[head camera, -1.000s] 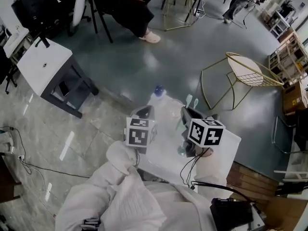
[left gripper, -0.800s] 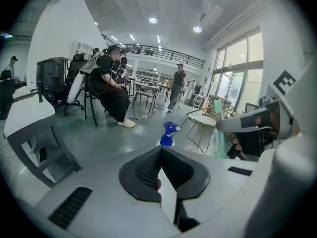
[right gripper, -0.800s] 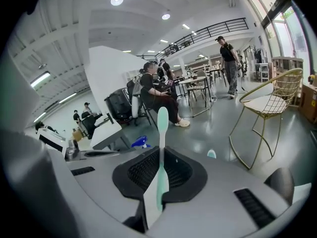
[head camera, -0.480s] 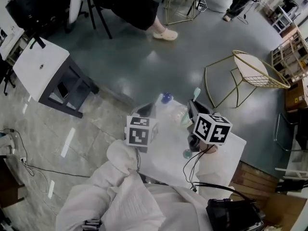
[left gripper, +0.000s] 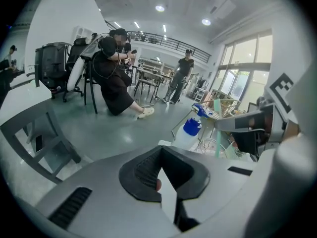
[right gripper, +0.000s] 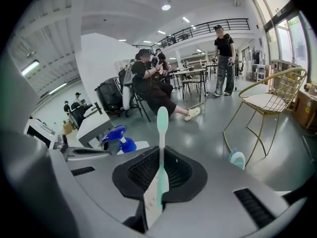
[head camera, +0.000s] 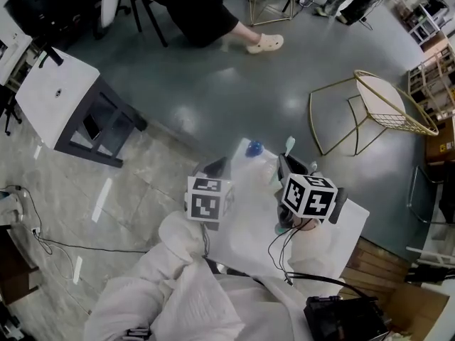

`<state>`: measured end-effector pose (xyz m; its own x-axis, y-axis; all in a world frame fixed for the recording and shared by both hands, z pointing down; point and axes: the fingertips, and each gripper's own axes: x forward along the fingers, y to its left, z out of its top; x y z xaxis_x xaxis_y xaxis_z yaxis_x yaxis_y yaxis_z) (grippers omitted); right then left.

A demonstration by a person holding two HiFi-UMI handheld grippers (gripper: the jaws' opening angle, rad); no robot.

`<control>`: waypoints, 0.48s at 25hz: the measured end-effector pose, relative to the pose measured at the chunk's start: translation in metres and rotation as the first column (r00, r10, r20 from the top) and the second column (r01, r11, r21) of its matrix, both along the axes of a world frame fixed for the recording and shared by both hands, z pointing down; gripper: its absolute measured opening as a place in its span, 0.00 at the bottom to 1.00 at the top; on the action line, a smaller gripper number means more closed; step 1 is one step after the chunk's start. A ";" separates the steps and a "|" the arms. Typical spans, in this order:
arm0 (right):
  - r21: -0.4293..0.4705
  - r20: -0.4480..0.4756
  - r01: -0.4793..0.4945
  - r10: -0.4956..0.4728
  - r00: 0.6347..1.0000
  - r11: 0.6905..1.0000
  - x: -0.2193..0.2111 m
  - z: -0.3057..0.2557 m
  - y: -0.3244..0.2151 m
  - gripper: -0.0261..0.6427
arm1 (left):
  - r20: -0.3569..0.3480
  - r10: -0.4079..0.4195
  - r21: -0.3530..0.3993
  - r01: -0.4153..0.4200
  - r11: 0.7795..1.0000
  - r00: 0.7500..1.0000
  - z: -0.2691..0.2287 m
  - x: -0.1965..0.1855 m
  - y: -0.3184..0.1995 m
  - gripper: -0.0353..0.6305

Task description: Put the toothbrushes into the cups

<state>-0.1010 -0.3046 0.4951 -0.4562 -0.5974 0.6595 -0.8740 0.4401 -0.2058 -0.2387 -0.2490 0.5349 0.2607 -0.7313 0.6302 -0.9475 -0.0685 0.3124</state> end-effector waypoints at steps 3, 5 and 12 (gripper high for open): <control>-0.016 -0.024 0.007 -0.007 1.000 1.000 -0.003 0.009 0.002 0.10 | -0.007 -0.010 -0.008 0.010 1.000 1.000 0.005 -0.002 0.002 0.05; -0.037 -0.024 0.016 -0.017 1.000 0.999 -0.006 0.015 0.006 0.10 | -0.011 -0.015 -0.014 0.015 1.000 1.000 0.008 -0.004 0.005 0.05; -0.034 -0.012 0.026 -0.027 1.000 0.999 -0.003 0.011 0.017 0.22 | -0.005 -0.031 -0.015 0.031 0.999 1.000 0.008 -0.001 0.012 0.05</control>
<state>-0.1038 -0.2873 0.5057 -0.4632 -0.5626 0.6847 -0.8648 0.4560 -0.2103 -0.2394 -0.2369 0.5427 0.2418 -0.7298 0.6395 -0.9473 -0.0350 0.3183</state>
